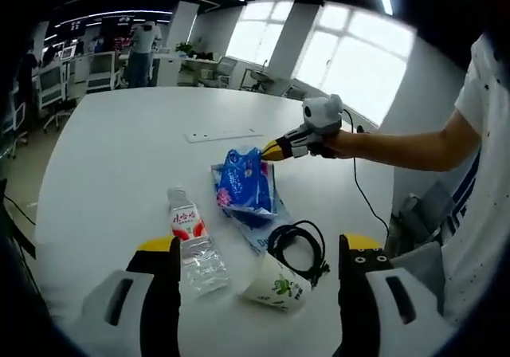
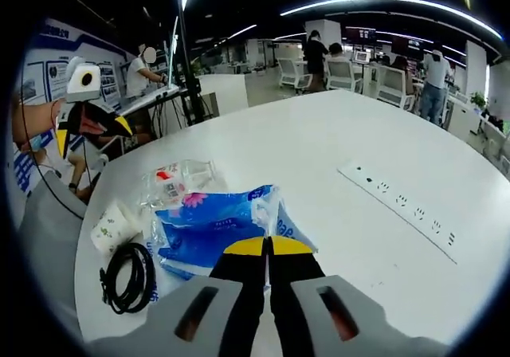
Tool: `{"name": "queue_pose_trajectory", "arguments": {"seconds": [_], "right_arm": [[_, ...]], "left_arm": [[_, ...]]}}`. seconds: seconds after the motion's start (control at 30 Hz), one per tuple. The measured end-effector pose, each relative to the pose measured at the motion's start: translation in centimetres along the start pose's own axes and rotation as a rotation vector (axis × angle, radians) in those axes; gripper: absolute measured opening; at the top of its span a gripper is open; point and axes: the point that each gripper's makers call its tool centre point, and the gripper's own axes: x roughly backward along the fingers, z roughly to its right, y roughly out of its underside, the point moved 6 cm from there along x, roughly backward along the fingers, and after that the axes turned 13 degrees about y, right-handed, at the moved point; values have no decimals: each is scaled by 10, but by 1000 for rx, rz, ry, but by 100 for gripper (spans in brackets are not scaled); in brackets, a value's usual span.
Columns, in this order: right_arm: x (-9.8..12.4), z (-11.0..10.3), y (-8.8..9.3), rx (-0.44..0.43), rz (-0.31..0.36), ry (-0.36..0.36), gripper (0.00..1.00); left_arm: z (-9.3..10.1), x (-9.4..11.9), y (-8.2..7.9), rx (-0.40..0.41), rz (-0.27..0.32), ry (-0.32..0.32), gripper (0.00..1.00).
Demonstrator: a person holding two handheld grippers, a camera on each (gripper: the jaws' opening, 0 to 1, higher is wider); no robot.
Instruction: Arrange the tabletop items into an orderly group along one side of the table until the central work area is clear of visible clutter.
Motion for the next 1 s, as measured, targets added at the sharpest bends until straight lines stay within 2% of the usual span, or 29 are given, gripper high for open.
{"name": "queue_pose_trajectory", "arguments": {"seconds": [0.6, 0.8, 1.0], "right_arm": [[19, 0, -14, -50, 52, 56, 0], [25, 1, -20, -79, 82, 83, 0], [29, 0, -23, -107, 107, 112, 0]], "left_arm": [[-2, -48, -27, -29, -7, 32, 73], [-8, -70, -26, 8, -29, -4, 66], [-14, -88, -27, 95, 9, -43, 56]]}}
